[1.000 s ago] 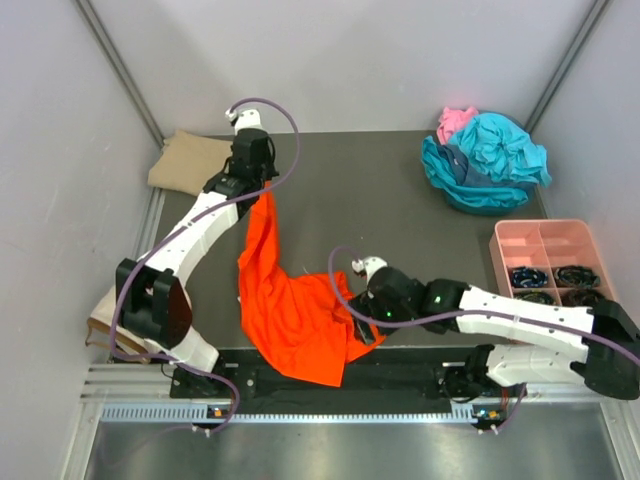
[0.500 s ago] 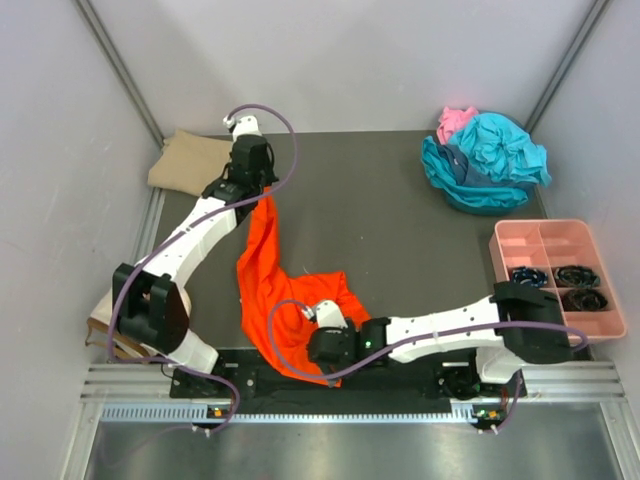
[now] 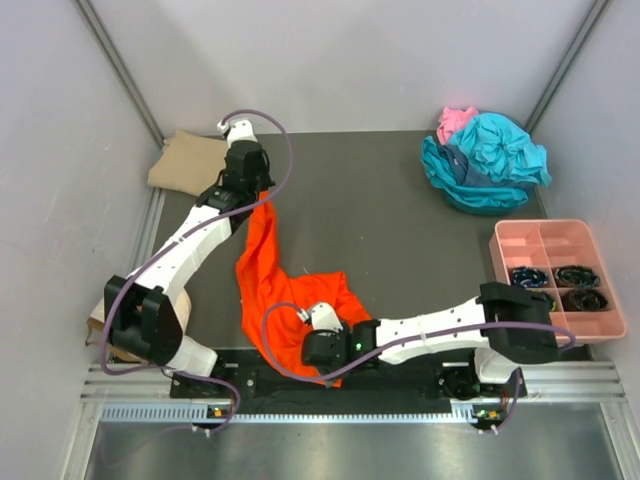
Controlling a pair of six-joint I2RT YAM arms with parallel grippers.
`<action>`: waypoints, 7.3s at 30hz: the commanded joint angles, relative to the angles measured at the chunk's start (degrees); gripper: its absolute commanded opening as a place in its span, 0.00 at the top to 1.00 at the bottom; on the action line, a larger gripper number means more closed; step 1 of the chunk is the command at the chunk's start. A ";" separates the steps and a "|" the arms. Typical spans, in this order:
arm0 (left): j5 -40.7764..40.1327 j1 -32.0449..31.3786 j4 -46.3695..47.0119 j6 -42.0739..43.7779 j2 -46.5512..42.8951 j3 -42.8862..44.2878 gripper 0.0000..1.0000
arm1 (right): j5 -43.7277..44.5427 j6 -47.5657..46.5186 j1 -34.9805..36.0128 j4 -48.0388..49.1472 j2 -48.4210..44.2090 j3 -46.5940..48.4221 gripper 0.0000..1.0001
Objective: Fold and stack the t-shirts
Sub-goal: Flatten out the tshirt
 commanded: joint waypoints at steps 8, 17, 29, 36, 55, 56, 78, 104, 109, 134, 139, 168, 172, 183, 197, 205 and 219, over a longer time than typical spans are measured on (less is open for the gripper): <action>-1.78 0.14 3.52 -0.28 -3.58 -2.59 1.00 | -5.63 1.08 1.58 1.75 4.13 -1.65 0.37; -2.65 0.14 3.44 0.16 -4.64 -3.82 1.00 | -6.33 0.29 1.84 2.63 5.62 -2.17 0.97; 0.24 1.11 -2.87 0.78 -7.87 0.30 1.00 | 17.11 4.33 0.09 -18.51 -10.87 3.27 1.00; 3.67 1.02 -10.52 -0.36 -18.69 0.92 1.00 | 26.02 -8.73 -20.46 -14.80 -36.46 2.39 1.00; -1.68 1.11 -28.02 4.21 -29.42 24.37 1.00 | 29.44 -29.33 -29.54 -19.94 -38.92 24.98 1.00; -1.86 1.11 -29.42 4.29 -30.38 25.52 1.00 | 29.44 -29.68 -29.62 -21.96 -39.81 25.68 1.00; -3.10 1.02 -35.59 4.56 -36.98 36.97 1.00 | 17.93 -32.58 -29.62 -30.59 -51.07 36.94 1.00; 2.54 0.93 -19.99 2.36 -36.72 33.20 1.00 | -5.69 -32.40 -29.71 -27.00 -57.83 32.20 1.00; -1.07 1.02 -4.42 3.76 -23.30 19.92 1.00 | 12.45 -33.37 -29.62 -22.34 -54.94 24.31 1.00; 11.40 3.04 22.06 -2.30 64.27 61.32 1.00 | 18.01 -18.17 -41.93 0.35 -24.61 1.78 1.00; 11.58 3.22 23.21 -3.35 64.80 60.60 1.00 | 19.59 -16.94 -41.93 -0.53 -24.26 1.61 1.00; -1.42 -7.06 13.73 -6.78 15.24 5.51 0.01 | 36.56 4.07 -42.63 -9.77 -28.91 -7.18 1.00; -3.53 -7.33 10.58 -9.32 11.19 -5.30 0.01 | 35.50 2.14 -42.63 -7.83 -30.58 -7.97 1.00; -4.06 2.24 4.84 -9.51 11.80 -9.71 0.06 | 31.99 -0.59 -42.72 -5.54 -30.85 -8.94 1.00; -0.81 3.04 -1.13 -9.85 18.12 -7.60 0.11 | 30.23 -2.17 -42.72 -4.14 -30.32 -9.73 1.00; 2.00 3.04 -1.05 -10.73 20.85 -8.22 0.38 | 29.70 -2.17 -42.72 -3.79 -30.15 -9.82 1.00; 1.57 3.92 -0.87 -10.21 26.56 -4.88 1.00 | 29.26 -1.56 -42.72 -4.58 -30.15 -10.35 1.00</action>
